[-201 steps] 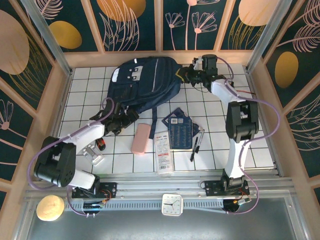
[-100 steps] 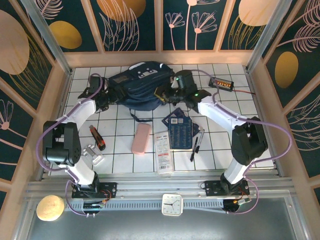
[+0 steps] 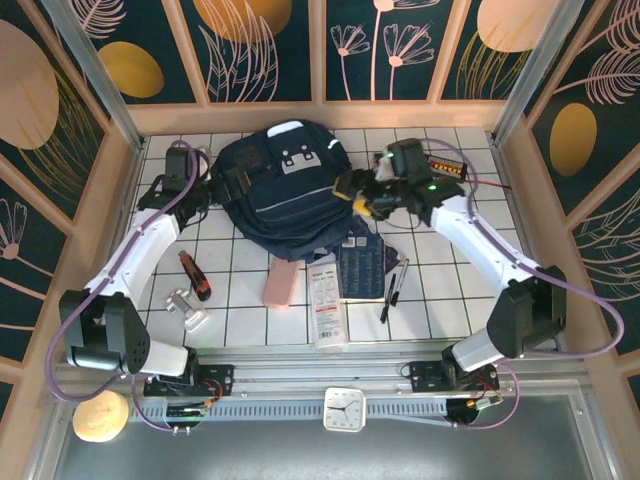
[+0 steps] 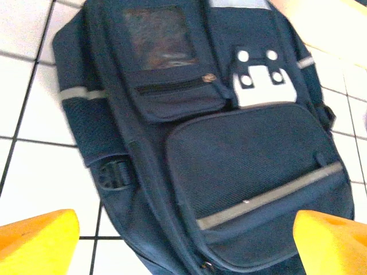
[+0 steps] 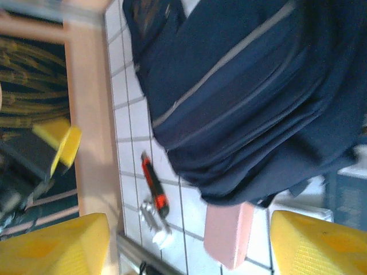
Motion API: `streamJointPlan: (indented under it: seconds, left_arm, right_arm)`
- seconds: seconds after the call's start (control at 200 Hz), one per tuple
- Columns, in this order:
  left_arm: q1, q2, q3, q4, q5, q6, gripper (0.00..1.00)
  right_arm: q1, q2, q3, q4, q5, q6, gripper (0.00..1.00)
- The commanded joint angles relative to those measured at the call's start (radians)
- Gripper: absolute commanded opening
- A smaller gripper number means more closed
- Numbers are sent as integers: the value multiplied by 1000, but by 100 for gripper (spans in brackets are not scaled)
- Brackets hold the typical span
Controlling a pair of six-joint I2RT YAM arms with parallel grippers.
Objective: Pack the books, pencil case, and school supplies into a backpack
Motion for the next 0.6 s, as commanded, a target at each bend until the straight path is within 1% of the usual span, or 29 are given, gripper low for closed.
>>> streamJointPlan:
  seconds: [0.0, 0.06, 0.115, 0.15, 0.2, 0.395, 0.485, 0.59]
  left_arm:
    - [-198, 85, 163, -121, -98, 235, 95]
    - [-289, 179, 251, -197, -156, 312, 96]
    - [-358, 254, 307, -231, -209, 384, 97]
    - [-391, 305, 340, -249, -242, 413, 97]
    - [-425, 370, 391, -269, -256, 446, 98]
    - [-506, 564, 585, -307, -278, 489, 99]
    - [-534, 628, 620, -313, -296, 490, 99]
    - [-550, 696, 649, -347, -357, 481, 99]
  right_arm:
    - [-67, 40, -21, -30, 3, -76, 74]
    - [-101, 73, -12, -24, 5, -98, 74]
    - [-127, 93, -8, -10, -5, -112, 75]
    - [-144, 104, -7, -3, -7, -117, 75]
    - [-168, 112, -12, 11, -16, -120, 74]
    - [-228, 116, -44, 43, -35, -117, 75]
    - [-239, 121, -47, 39, -39, -121, 75]
    - [-244, 131, -42, 35, -49, -127, 75]
